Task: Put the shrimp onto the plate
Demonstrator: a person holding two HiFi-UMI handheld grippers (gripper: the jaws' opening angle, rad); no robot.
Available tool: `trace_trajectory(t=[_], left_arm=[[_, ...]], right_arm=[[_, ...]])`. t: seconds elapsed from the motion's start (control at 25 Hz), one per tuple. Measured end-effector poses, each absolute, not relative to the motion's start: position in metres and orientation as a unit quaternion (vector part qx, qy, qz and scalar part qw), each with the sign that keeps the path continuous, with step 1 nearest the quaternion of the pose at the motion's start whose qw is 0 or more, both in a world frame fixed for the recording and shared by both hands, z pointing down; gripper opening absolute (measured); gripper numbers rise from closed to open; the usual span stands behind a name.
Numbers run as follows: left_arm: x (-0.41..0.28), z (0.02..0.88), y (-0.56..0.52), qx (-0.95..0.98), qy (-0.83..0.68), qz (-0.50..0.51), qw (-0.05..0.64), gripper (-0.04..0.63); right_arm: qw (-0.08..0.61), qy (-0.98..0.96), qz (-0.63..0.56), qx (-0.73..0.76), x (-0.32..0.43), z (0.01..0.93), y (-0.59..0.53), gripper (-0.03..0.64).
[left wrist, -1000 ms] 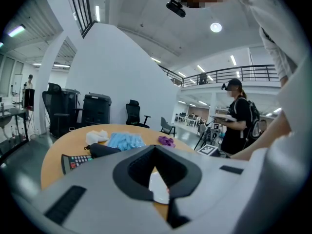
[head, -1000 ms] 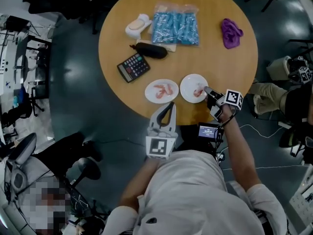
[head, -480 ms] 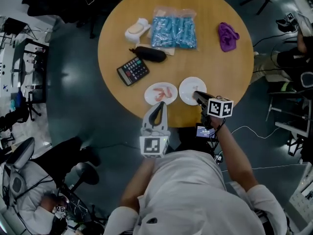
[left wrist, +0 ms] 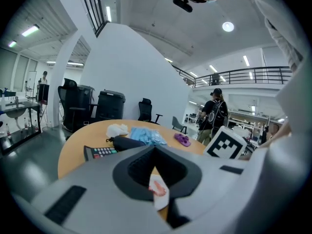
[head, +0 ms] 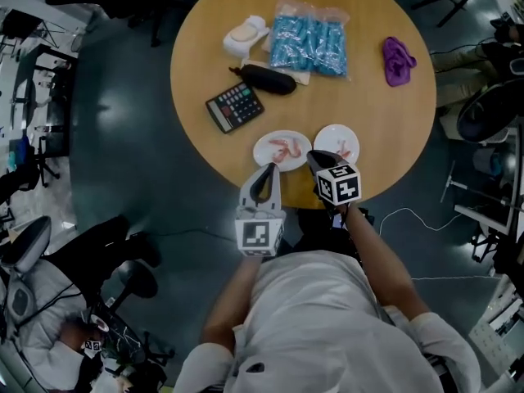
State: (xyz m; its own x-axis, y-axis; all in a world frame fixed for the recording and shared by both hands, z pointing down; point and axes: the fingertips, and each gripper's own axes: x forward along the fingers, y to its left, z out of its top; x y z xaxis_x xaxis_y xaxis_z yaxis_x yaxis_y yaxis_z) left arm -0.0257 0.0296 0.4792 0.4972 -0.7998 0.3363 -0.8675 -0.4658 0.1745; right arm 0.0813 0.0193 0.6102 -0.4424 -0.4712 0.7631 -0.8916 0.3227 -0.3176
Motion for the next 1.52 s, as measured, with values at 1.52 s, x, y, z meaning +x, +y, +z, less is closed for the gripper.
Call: trace_trajectory(t=[1.52], left_arm=[[-0.041, 0.503, 0.010, 0.856, -0.471, 0.101, 0.188, 0.008]], right_arm=[[0.418, -0.698, 0.362, 0.455, 0.063, 0.644, -0.003, 0.064]])
